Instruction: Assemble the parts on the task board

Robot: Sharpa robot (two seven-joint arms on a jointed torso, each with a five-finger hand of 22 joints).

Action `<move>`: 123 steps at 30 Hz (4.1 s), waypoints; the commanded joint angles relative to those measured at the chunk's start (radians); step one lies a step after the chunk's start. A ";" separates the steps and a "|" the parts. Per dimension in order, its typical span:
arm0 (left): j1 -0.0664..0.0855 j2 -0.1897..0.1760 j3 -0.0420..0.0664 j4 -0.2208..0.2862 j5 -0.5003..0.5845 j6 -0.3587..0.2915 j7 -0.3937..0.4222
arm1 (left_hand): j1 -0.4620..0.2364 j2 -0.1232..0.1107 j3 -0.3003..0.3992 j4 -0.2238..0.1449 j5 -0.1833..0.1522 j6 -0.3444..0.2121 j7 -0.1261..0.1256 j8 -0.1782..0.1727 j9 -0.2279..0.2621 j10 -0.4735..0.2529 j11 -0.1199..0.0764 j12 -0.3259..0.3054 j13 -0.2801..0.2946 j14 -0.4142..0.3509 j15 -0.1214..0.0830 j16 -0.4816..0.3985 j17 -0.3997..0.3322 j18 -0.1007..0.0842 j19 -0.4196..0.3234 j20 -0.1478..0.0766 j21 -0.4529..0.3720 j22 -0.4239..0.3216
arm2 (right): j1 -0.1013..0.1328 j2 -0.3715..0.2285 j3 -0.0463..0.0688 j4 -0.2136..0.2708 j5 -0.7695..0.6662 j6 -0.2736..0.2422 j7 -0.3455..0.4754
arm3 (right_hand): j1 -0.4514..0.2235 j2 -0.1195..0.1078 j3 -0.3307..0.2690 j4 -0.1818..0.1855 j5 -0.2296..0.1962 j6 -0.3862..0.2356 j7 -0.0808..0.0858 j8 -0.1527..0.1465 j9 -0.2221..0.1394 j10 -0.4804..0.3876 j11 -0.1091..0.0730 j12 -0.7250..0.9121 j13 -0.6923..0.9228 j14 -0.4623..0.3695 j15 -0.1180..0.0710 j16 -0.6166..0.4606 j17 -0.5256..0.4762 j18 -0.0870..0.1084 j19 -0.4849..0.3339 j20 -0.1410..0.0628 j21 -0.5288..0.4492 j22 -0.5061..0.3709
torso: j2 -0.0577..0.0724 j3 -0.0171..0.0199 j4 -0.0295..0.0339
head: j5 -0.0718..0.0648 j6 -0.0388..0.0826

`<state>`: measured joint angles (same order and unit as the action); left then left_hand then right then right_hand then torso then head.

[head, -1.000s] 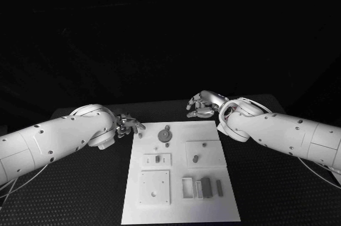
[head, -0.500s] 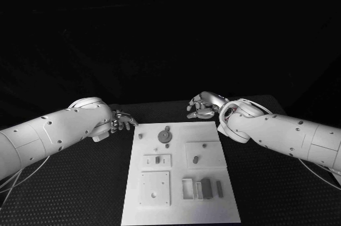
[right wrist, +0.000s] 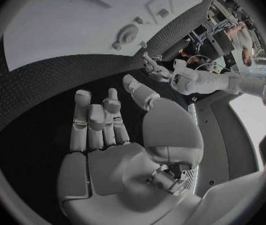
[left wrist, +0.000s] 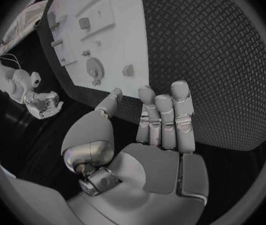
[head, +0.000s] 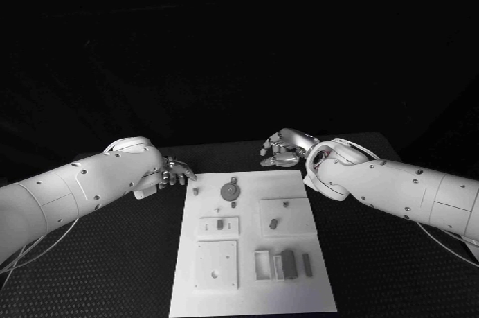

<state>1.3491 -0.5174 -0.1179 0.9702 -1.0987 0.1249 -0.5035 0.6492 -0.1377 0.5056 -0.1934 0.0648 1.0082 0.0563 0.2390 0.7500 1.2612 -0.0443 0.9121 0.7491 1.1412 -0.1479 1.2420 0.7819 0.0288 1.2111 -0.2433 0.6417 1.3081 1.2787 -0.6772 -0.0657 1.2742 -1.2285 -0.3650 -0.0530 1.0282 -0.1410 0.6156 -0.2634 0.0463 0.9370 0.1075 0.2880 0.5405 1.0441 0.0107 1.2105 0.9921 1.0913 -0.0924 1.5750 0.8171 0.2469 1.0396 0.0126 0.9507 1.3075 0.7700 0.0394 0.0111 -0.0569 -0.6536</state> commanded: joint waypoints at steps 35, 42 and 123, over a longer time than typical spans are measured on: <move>-0.030 0.040 -0.008 -0.029 0.017 0.071 0.043 | 0.022 0.064 -0.017 -0.029 0.032 0.005 0.014 0.003 -0.015 -0.009 0.000 0.021 0.002 -0.013 -0.001 0.023 -0.008 0.030 -0.008 0.000 0.004 0.019 | 0.000 0.004 0.001 0.003 -0.001 0.010 0.007 | -0.004 0.008 0.000 -0.005 0.003 0.009 0.017 -0.006 0.002 -0.006 0.002 -0.003 -0.002 -0.005 0.000 -0.004 0.000 0.015 -0.006 0.002 -0.004 0.014 | 0.000 0.0008 0.0011 | -0.006 -0.006; -0.034 0.047 -0.008 -0.039 0.024 0.068 0.046 | 0.023 0.081 -0.019 -0.034 0.034 0.006 0.013 0.004 -0.017 -0.010 0.000 0.023 0.001 -0.014 -0.001 0.026 -0.010 0.029 -0.009 0.000 0.005 0.019 | 0.000 0.003 0.001 0.004 -0.001 0.011 0.007 | -0.004 0.008 0.000 -0.005 0.003 0.009 0.017 -0.006 0.002 -0.006 0.002 -0.003 -0.002 -0.005 0.000 -0.004 0.000 0.015 -0.006 0.002 -0.004 0.014 | 0.000 0.0005 0.0008 | -0.008 -0.006; -0.071 -0.229 -0.099 0.532 0.108 -0.279 -0.030 | 0.256 0.169 0.147 -0.062 0.253 0.082 -0.048 0.234 0.110 0.067 -0.058 0.053 -0.036 0.054 -0.048 0.073 -0.064 0.014 0.059 -0.029 0.050 0.017 | 0.000 -0.020 0.001 0.015 0.006 0.014 0.006 | -0.008 0.009 -0.001 -0.003 0.003 0.010 0.017 -0.007 0.004 -0.006 0.003 -0.003 -0.002 -0.005 0.001 -0.004 -0.001 0.015 -0.007 0.003 -0.004 0.014 | -0.001 0.0014 0.0024 | -0.002 -0.017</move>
<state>1.2810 -0.7485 -0.2164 1.4963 -0.9823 -0.1623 -0.5257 0.9003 0.0292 0.6208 -0.2268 0.1366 1.0829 0.0114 0.3212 0.7301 1.3025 -0.0862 0.9607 0.7145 1.1599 -0.1591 1.3118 0.7190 0.0186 1.2477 -0.2501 0.6862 1.3076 1.2788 -0.6969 -0.0656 1.2872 -1.2220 -0.3614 -0.0536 1.0242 -0.1369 0.6156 -0.2634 0.0463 0.9363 0.1085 0.2844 0.5429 1.0440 0.0107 1.2105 0.9915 1.0898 -0.0907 1.5750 0.8171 0.2466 1.0396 0.0126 0.9507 1.3075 0.7692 0.0416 0.0125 -0.0580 -0.6700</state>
